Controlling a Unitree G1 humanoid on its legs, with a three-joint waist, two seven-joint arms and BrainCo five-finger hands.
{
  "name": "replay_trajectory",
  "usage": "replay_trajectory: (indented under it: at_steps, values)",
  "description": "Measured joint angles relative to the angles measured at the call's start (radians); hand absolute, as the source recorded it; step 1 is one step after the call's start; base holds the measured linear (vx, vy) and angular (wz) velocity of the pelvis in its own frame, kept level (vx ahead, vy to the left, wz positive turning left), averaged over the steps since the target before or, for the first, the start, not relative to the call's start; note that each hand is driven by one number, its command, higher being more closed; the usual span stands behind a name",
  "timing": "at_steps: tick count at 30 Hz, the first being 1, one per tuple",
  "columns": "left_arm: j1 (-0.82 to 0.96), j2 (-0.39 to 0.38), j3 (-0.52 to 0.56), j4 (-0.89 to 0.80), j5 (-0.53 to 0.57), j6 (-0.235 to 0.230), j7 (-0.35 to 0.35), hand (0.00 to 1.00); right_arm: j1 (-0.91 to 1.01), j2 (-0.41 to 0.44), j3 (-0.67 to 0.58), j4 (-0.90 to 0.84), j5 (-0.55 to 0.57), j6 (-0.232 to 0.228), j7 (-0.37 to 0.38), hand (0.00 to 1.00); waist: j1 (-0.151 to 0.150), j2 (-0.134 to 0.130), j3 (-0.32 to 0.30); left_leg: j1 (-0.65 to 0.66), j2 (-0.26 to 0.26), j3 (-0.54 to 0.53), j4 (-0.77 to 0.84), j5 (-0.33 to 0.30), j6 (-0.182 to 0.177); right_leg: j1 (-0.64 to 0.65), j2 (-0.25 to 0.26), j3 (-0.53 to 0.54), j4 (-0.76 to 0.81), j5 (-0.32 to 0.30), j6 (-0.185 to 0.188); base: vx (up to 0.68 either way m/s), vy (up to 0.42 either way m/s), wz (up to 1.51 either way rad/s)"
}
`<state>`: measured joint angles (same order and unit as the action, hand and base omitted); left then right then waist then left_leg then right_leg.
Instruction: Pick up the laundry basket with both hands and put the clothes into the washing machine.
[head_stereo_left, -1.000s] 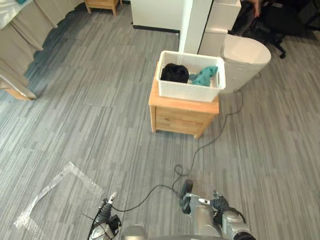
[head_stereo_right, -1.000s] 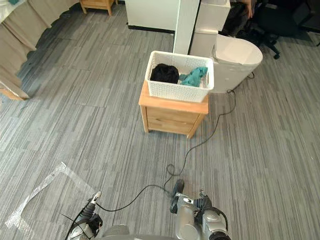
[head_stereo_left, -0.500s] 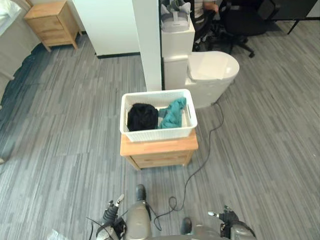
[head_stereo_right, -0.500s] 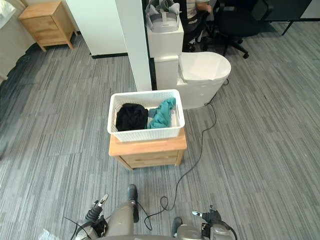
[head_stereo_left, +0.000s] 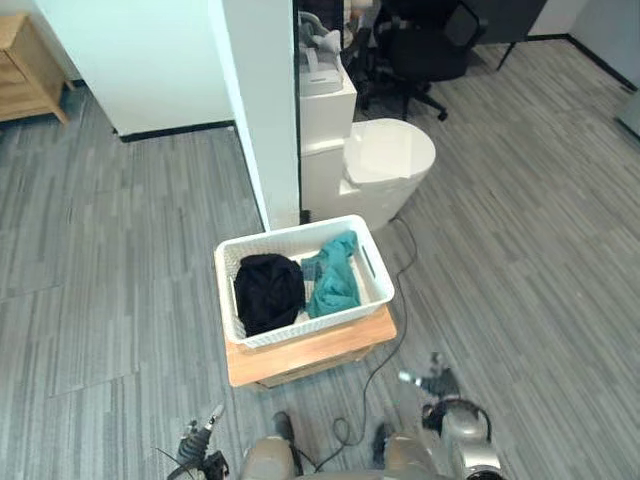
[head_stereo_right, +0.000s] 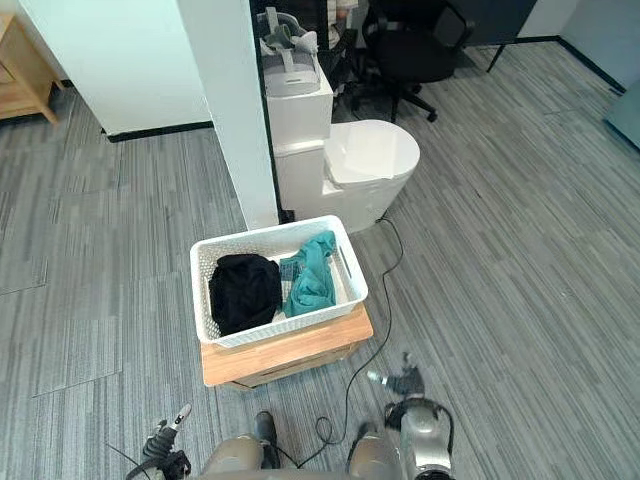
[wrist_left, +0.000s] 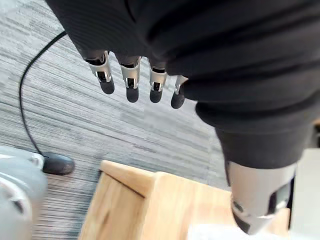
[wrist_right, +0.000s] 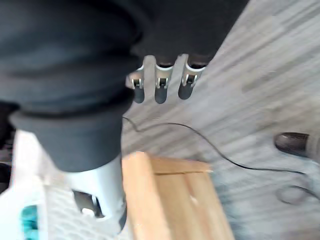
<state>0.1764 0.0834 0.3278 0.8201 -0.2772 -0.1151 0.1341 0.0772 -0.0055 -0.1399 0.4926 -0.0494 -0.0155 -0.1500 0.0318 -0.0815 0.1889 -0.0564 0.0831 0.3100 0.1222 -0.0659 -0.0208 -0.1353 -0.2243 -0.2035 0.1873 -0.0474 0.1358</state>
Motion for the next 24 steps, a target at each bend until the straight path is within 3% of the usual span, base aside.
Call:
replay_trajectory:
  at_steps: [1,2,5,8,10,13,16,17,19,20,24]
  values:
    - [0.0,-0.001,0.01,-0.017,-0.003,0.0,0.005,0.0,0.004,0.001,-0.003,-0.019,0.0,0.0,-0.004,0.0,0.0,-0.006,-0.001,0.001,-0.005,-0.005,0.001,-0.001,-0.002,0.0,-0.003,0.003,-0.01,0.03,-0.003,0.23,-0.135,0.52]
    - [0.002,-0.035,0.068,-0.126,-0.035,0.002,0.034,0.0,0.006,-0.017,-0.01,-0.094,-0.001,0.0,-0.025,0.0,-0.007,0.006,-0.008,-0.004,0.007,-0.034,0.013,-0.008,-0.015,0.013,0.003,-0.014,-0.021,0.055,0.002,0.13,-0.091,0.33]
    - [-0.004,-0.095,0.193,-0.382,-0.063,0.001,0.11,0.0,-0.015,-0.047,-0.011,-0.244,-0.035,-0.001,-0.024,0.0,0.004,0.036,-0.016,-0.016,0.042,-0.043,0.008,-0.015,-0.031,0.038,0.051,-0.032,-0.091,0.063,-0.011,0.2,-0.153,0.05]
    - [-0.017,-0.112,0.288,-0.645,-0.061,-0.001,0.173,0.0,-0.059,-0.064,-0.018,-0.281,-0.04,-0.001,-0.022,0.0,0.004,0.04,-0.017,-0.034,0.049,-0.069,-0.02,-0.001,-0.05,0.04,0.069,-0.06,-0.126,0.07,-0.02,0.09,-0.089,0.19]
    - [-0.077,-0.109,0.347,-0.727,-0.023,0.0,0.219,0.0,-0.124,-0.069,-0.016,-0.279,-0.038,0.001,-0.023,0.0,0.01,0.048,-0.009,-0.066,0.044,-0.09,-0.013,0.001,-0.051,0.026,0.065,-0.078,-0.133,0.072,-0.023,0.04,-0.012,0.28]
    - [-0.15,-0.095,0.35,-0.749,0.004,0.005,0.253,0.0,-0.246,-0.078,0.013,-0.26,-0.02,0.001,-0.026,0.0,0.012,0.061,0.018,-0.13,0.041,-0.108,0.016,0.003,-0.048,-0.015,0.065,-0.093,-0.129,0.079,-0.031,-0.03,0.007,0.2]
    - [-0.323,-0.029,0.329,-0.739,0.028,0.055,0.259,0.0,-0.508,-0.094,0.074,-0.165,0.02,0.011,-0.027,0.0,0.028,0.067,0.133,-0.196,0.042,-0.121,0.053,0.014,-0.047,-0.067,0.063,-0.1,-0.104,0.087,-0.039,-0.15,0.014,0.12]
    - [-0.395,0.019,0.295,-0.707,0.053,0.077,0.257,0.0,-0.581,-0.113,0.098,-0.149,0.031,0.025,-0.028,0.0,0.043,0.067,0.16,-0.23,0.047,-0.124,0.068,0.016,-0.048,-0.097,0.066,-0.099,-0.098,0.093,-0.044,-0.13,-0.006,0.08]
    - [-0.475,0.084,0.269,-0.671,0.094,0.115,0.258,0.0,-0.67,-0.135,0.115,-0.142,0.041,0.033,-0.026,0.0,0.046,0.068,0.205,-0.264,0.052,-0.135,0.089,0.019,-0.046,-0.122,0.068,-0.104,-0.085,0.097,-0.047,-0.1,-0.007,0.06]
    - [-0.54,0.139,0.254,-0.627,0.157,0.158,0.257,0.0,-0.726,-0.152,0.115,-0.142,0.041,0.04,-0.026,0.0,0.047,0.067,0.227,-0.297,0.055,-0.142,0.108,0.019,-0.046,-0.15,0.069,-0.104,-0.074,0.101,-0.053,-0.12,0.005,0.04]
    - [-0.705,0.284,0.162,-0.424,0.209,0.231,0.205,0.0,-0.812,-0.221,0.11,-0.114,0.04,0.064,-0.053,0.0,0.061,0.068,0.241,-0.385,0.057,-0.143,0.14,0.02,-0.045,-0.229,0.066,-0.095,-0.067,0.116,-0.053,-0.06,0.009,-0.06]
